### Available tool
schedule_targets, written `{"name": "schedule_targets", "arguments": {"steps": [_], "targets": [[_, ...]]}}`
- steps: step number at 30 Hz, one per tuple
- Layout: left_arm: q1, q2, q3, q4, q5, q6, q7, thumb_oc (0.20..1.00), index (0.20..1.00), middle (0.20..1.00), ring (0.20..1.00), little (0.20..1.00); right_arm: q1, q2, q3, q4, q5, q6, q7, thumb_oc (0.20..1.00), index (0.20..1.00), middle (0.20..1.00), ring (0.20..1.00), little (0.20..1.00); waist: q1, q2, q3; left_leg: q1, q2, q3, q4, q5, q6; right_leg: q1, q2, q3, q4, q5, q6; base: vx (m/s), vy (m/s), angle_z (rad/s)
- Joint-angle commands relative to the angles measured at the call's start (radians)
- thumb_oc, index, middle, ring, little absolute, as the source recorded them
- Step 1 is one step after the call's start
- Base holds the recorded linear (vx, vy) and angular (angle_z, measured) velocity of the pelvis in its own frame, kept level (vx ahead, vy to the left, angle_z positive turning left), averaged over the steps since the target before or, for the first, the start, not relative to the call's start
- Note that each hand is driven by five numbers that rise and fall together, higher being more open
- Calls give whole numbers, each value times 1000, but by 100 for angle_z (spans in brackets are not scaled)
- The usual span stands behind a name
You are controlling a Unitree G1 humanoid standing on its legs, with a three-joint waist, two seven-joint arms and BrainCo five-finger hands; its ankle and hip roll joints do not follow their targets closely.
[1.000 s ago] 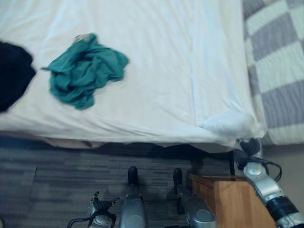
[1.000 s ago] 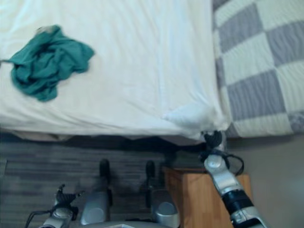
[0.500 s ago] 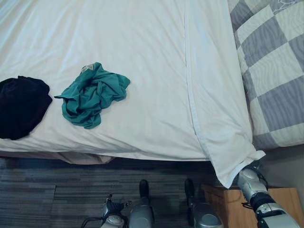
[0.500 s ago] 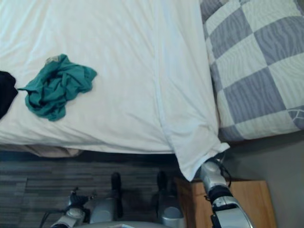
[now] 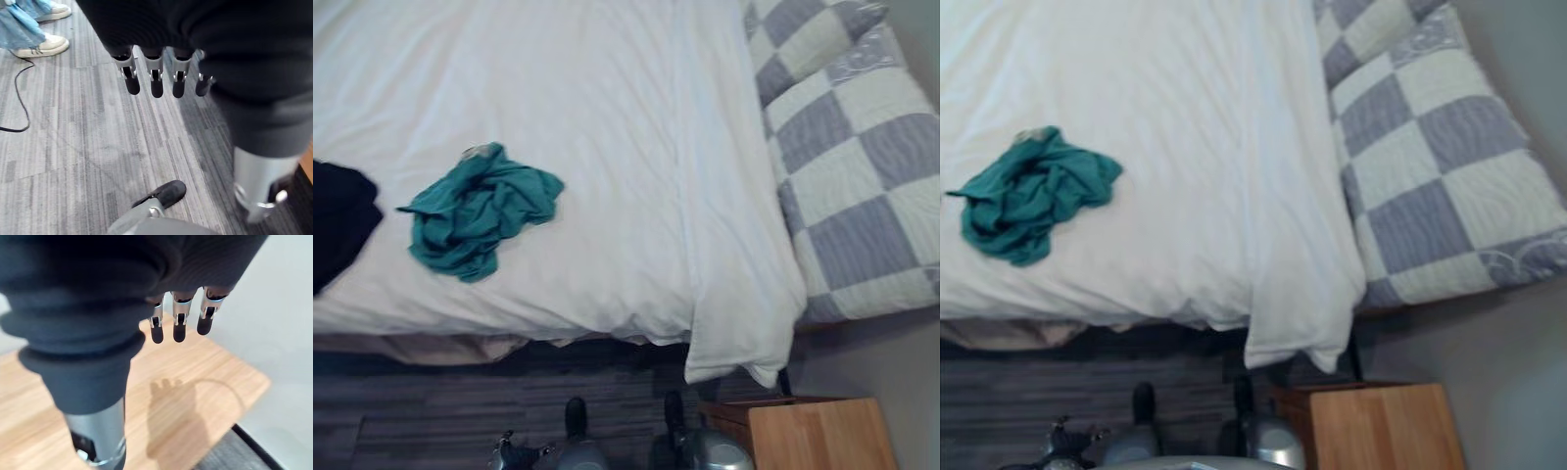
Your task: Tidy up the quilt and then pick up the clothes from the bed and put them into the laundry hamper.
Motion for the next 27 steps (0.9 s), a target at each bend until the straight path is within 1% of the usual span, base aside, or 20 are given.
{"name": "schedule_targets", "arguments": {"steps": [1, 4, 5, 6, 7, 8, 9, 10, 13, 14, 15, 16, 17, 18, 19, 20, 22, 24, 26, 27], "targets": [[-17, -9, -1, 10, 30, 27, 4, 1000, 1000, 1000, 1000, 1000, -25, 2, 31, -5, 0, -22, 72, 1000, 1000, 1000, 1000, 1000, 5, 14, -16, -23, 45, 26, 68, -61, 6, -40, -33, 7, 18, 10, 76, 17, 11, -28], [-17, -9, -1, 10, 30, 27, 4, 1000, 1000, 1000, 1000, 1000, -25, 2, 31, -5, 0, -22, 72, 1000, 1000, 1000, 1000, 1000, 5, 14, -16, -22, 45, 26, 68, -61, 6, -40, -33, 7, 18, 10, 76, 20, 11, -15], [-30, -7, 4, -1, 29, 51, -8, 1000, 1000, 1000, 1000, 1000, -19, 22, 37, 1, 46, -118, 21, 1000, 1000, 1000, 1000, 1000, 5, 15, -27, -16, 45, 25, 71, -63, 7, -35, -31, 15, 15, 12, 79, 140, 42, 2], [-38, 13, 14, -52, 39, 122, -31, 1000, 1000, 1000, 1000, 1000, -5, -20, 1, -71, 98, -326, -8, 1000, 1000, 1000, 1000, 1000, 8, 15, -33, -1, 42, 11, 82, -76, 10, -19, -34, 22, 15, 11, 83, 145, 42, 3], [-37, 17, 16, -60, 40, 132, -33, 1000, 1000, 1000, 1000, 1000, -4, -28, -4, -100, 93, -346, -13, 1000, 1000, 1000, 1000, 1000, 6, 14, -36, -3, 42, 10, 83, -76, 10, -21, -35, 22, 15, 13, 83, 132, 24, -2], [-22, 40, 38, -120, 29, 195, -43, 1000, 1000, 1000, 1000, 1000, 7, -88, -23, -416, 27, -362, -65, 529, 529, 529, 529, 529, -10, 7, -41, 0, 44, 10, 89, -83, 10, -21, -40, 24, 13, 13, 84, 48, 13, -5], [-19, 42, 42, -128, 28, 203, -45, 1000, 1000, 1000, 1000, 1000, 9, -98, -26, -466, 21, -361, -66, 310, 310, 310, 310, 310, -13, 6, -41, 1, 44, 10, 90, -84, 10, -21, -41, 24, 12, 13, 84, 62, 23, -11], [-8, 49, 55, -150, 25, 224, -49, 1000, 1000, 1000, 1000, 1000, 6, -138, -38, -639, -55, -367, -72, 200, 200, 200, 200, 200, -21, 3, -39, 0, 45, 10, 94, -87, 10, -21, -43, 25, 11, 13, 85, 32, 18, -12], [8, 55, 64, -176, 5, 252, -46, 1000, 1000, 1000, 1000, 1000, -24, -232, -66, -932, -97, -304, -62, 200, 200, 200, 200, 200, -29, 0, -34, 0, 49, 11, 98, -91, 8, -21, -44, 31, 8, 12, 89, 24, 17, -3], [8, 56, 64, -179, -6, 261, -45, 1000, 1000, 1000, 1000, 1000, -50, -272, -74, -1019, -94, -312, -32, 200, 200, 200, 200, 200, -29, 0, -33, -2, 50, 10, 99, -91, 5, -23, -44, 33, 7, 12, 91, 69, 70, 1], [0, 47, 55, -182, -24, 280, -40, 1000, 1000, 1000, 1000, 1000, -124, -341, -86, -1180, -85, -226, -20, 200, 200, 200, 200, 200, -23, 6, -21, -2, 53, 6, 103, -95, 1, -21, -46, 36, 6, 9, 95, 58, 66, -1], [-1, 46, 54, -181, -26, 282, -39, 1000, 1000, 1000, 1000, 1000, -134, -348, -85, -1189, -89, -228, -13, 200, 200, 200, 200, 200, -23, 7, -22, -6, 53, 5, 102, -92, 0, -25, -47, 37, 6, 10, 95, 63, 75, -3], [-7, 41, 49, -180, -35, 292, -37, 1000, 1000, 1000, 1000, 1000, -174, -377, -78, -1234, -91, -208, 1, 200, 200, 200, 200, 200, -18, 10, -19, -10, 53, 0, 104, -92, -2, -27, -48, 38, 6, 10, 96, 73, 60, -4], [-21, 37, 37, -173, -48, 306, -34, 1000, 1000, 1000, 1000, 1000, -257, -420, -44, -1281, -82, -159, 11, 200, 200, 200, 200, 200, -5, 13, -10, -17, 51, -9, 108, -91, -3, -28, -49, 38, 6, 10, 97, 91, 59, -1], [-25, 36, 35, -169, -50, 309, -34, 1000, 1000, 1000, 1000, 1000, -278, -429, -32, -1287, -87, -152, 11, 200, 200, 200, 200, 200, -1, 13, -7, -19, 51, -11, 110, -91, -3, -28, -50, 37, 5, 10, 97, 94, 7, 4], [-48, 41, 24, -153, -56, 317, -34, 1000, 1000, 1000, 1000, 1000, -393, -454, 26, -1280, -107, -104, -9, 200, 200, 200, 200, 200, 17, 6, 6, -39, 51, -26, 124, -92, -4, -32, -50, 35, 5, 11, 97, 54, -47, 10], [-69, 52, 16, -142, -66, 328, -32, 1000, 1000, 1000, 1000, 1000, -465, -472, 53, -1260, -100, -78, -17, 200, 200, 200, 200, 200, 30, -3, 17, -56, 53, -34, 135, -92, -5, -38, -49, 32, 6, 13, 97, 34, -73, 11], [-102, 71, 5, -123, -70, 337, -27, 1000, 1000, 1000, 1000, 1000, -584, -484, 103, -1196, -55, -45, -36, 200, 200, 200, 200, 200, 55, -24, 40, -92, 57, -54, 160, -93, -7, -50, -42, 25, 10, 17, 97, 23, -174, 21], [-149, 103, -10, -101, -77, 349, -12, 1000, 1000, 1000, 1000, 1000, -742, -470, 169, -1060, -67, -13, -74, 200, 200, 200, 200, 200, 93, -56, 76, -162, 57, -85, 205, -98, -6, -80, -31, 15, 21, 19, 95, -13, -273, 38], [-157, 108, -11, -99, -77, 352, -11, 1000, 1000, 1000, 1000, 1000, -764, -467, 179, -1036, -77, -5, -75, 200, 200, 200, 200, 200, 97, -60, 81, -174, 56, -89, 212, -99, -5, -85, -30, 12, 22, 20, 95, -54, -262, 38]]}}
